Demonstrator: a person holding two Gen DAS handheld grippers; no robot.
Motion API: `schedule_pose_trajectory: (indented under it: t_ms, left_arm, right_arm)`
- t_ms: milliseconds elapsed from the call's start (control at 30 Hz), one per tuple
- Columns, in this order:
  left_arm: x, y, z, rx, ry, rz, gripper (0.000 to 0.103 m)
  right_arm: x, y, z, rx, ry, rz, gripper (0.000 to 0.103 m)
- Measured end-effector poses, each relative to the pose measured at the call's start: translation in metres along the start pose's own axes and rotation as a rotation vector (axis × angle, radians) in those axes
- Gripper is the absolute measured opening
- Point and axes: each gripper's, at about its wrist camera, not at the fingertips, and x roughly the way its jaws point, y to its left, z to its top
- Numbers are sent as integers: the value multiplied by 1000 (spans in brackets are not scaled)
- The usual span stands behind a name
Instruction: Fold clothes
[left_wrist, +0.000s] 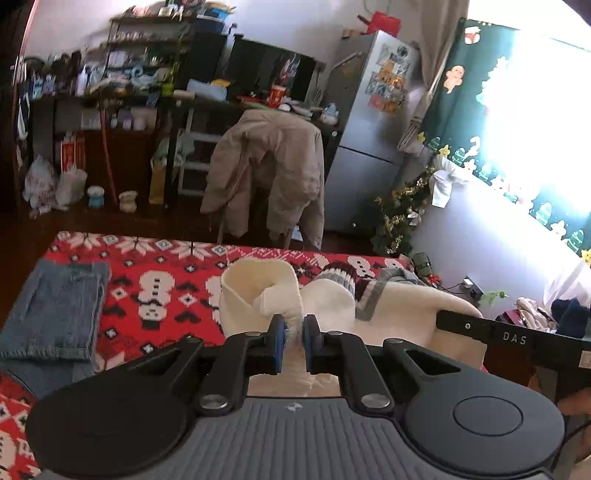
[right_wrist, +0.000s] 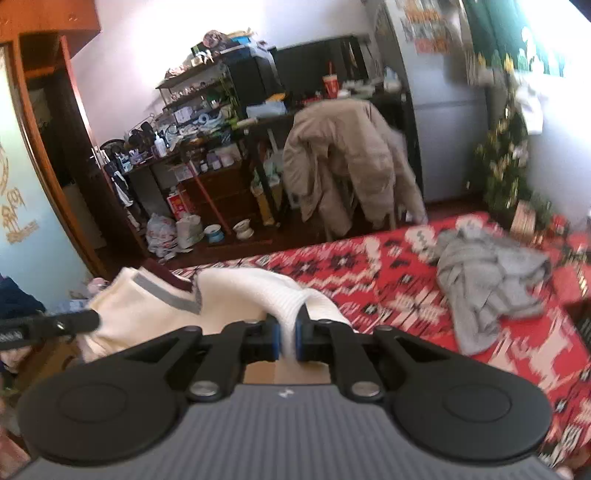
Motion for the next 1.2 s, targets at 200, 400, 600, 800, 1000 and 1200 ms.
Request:
schedule_pose_trajectory:
  t_ms: [200, 400, 600, 800, 1000, 1200]
  left_arm:
    - [22, -7, 32, 39, -52, 34, 11]
    - [82, -12, 67, 120, -73, 117, 11]
    - [173, 12, 69, 80, 50, 176, 12]
    - [216, 32, 52, 20, 168, 201, 17]
    - [194, 32, 36, 27, 164, 146, 45]
    - [140, 16, 19, 69, 89, 180, 67]
  right_arm:
    - [10, 1, 11, -2, -8, -1, 8]
    - [55, -7, 51, 5, -10, -17, 8]
    - [134, -29, 69, 6, 53, -75, 9]
    - [210, -63, 33, 74, 180, -117, 16]
    - [207, -79, 13, 94, 155, -116, 46]
    - [154, -61, 14, -1, 111, -74, 91]
